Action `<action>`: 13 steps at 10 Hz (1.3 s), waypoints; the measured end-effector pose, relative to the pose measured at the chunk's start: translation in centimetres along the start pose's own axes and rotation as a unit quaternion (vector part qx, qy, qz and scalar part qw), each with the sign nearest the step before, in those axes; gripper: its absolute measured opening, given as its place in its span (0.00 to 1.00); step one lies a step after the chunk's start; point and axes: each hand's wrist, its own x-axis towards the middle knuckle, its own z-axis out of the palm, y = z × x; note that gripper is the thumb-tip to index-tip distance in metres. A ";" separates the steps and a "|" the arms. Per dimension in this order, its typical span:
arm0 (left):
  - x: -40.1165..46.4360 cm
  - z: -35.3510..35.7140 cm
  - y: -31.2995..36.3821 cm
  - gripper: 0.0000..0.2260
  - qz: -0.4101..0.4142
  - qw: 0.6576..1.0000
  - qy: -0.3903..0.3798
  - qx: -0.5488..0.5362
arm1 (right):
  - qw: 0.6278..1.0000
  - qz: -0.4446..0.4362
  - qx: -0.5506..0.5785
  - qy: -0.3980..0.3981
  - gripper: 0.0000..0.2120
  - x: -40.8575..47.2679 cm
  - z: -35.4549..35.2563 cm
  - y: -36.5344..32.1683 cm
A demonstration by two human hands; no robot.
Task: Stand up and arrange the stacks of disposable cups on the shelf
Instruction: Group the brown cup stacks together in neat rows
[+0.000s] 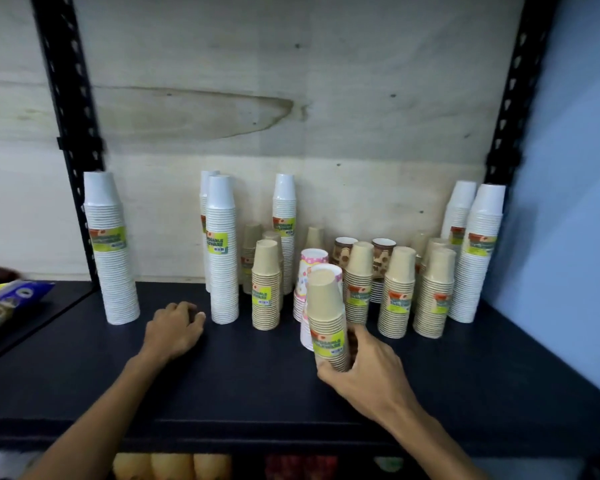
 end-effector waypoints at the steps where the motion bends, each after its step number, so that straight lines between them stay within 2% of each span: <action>1: -0.2 0.4 0.2 0.19 0.011 0.999 0.004 0.040 | 0.999 0.029 -0.002 0.021 0.23 -0.3 -1.2 1.6; 4: -0.7 0.7 -0.1 0.21 0.036 0.997 0.001 0.068 | 0.993 0.102 0.000 0.054 0.22 0.6 -4.7 5.8; 7: -0.7 0.5 0.0 0.21 0.036 0.997 0.000 0.073 | 0.989 0.120 -0.031 0.075 0.21 1.2 -5.2 7.7; 9: -0.8 0.2 0.0 0.20 0.023 0.999 -0.014 0.027 | 0.988 0.128 -0.041 0.072 0.23 1.2 -4.9 8.0; 10: -0.7 -0.3 -0.4 0.19 0.014 0.999 -0.009 -0.038 | 0.989 0.131 -0.024 0.063 0.29 1.1 -4.8 8.4; 11: -1.0 -0.8 -0.9 0.15 0.006 0.994 0.022 -0.111 | 0.985 0.127 0.014 0.119 0.33 0.6 -5.0 8.1; 12: -1.4 -1.4 -1.4 0.08 -0.013 0.988 0.060 -0.139 | 0.973 0.083 0.007 0.216 0.25 0.0 -5.3 7.1; 13: -1.8 -2.0 -1.7 0.07 -0.036 0.984 0.078 -0.154 | 0.972 0.028 0.001 0.234 0.19 -0.2 -5.0 5.6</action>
